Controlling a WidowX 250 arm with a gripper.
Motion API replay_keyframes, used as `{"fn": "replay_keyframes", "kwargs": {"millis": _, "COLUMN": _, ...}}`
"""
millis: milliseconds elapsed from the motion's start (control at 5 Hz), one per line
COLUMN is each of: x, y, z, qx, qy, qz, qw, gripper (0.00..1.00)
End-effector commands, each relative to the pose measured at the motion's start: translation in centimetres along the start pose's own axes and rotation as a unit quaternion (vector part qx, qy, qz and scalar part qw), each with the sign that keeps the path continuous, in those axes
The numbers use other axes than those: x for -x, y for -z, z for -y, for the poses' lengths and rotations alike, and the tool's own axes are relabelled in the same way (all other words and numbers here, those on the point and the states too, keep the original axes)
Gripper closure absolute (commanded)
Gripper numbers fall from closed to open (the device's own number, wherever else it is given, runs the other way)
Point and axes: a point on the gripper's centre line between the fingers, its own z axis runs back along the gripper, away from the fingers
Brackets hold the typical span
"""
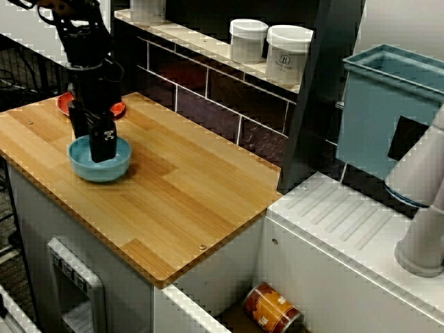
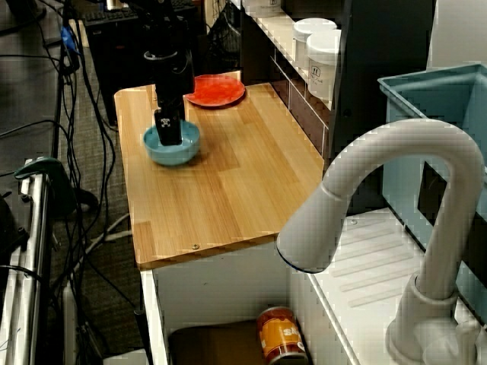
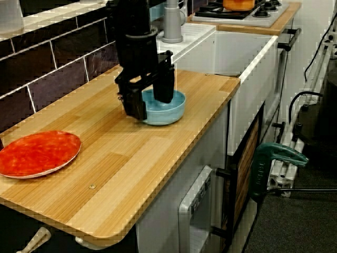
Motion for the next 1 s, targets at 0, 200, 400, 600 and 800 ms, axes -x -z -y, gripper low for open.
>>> {"fn": "replay_keyframes", "kwargs": {"millis": 0, "x": -0.5, "y": -0.6, "z": 4.2, "qx": -0.030, "qy": 0.047, "qz": 0.013, "qw": 0.9983, "gripper": 0.00}}
{"fn": "replay_keyframes", "kwargs": {"millis": 200, "x": -0.9, "y": -0.4, "z": 5.8, "qx": -0.038, "qy": 0.047, "qz": 0.013, "qw": 0.9981, "gripper": 0.00}}
{"fn": "replay_keyframes", "kwargs": {"millis": 400, "x": -1.5, "y": -0.3, "z": 7.0, "qx": -0.034, "qy": 0.039, "qz": 0.013, "qw": 0.9986, "gripper": 0.00}}
{"fn": "replay_keyframes", "kwargs": {"millis": 600, "x": -2.0, "y": 0.1, "z": 8.4, "qx": -0.037, "qy": 0.037, "qz": 0.005, "qw": 0.9986, "gripper": 0.00}}
{"fn": "replay_keyframes", "kwargs": {"millis": 800, "x": -2.1, "y": 0.5, "z": 10.0, "qx": -0.040, "qy": 0.039, "qz": 0.004, "qw": 0.9984, "gripper": 0.00}}
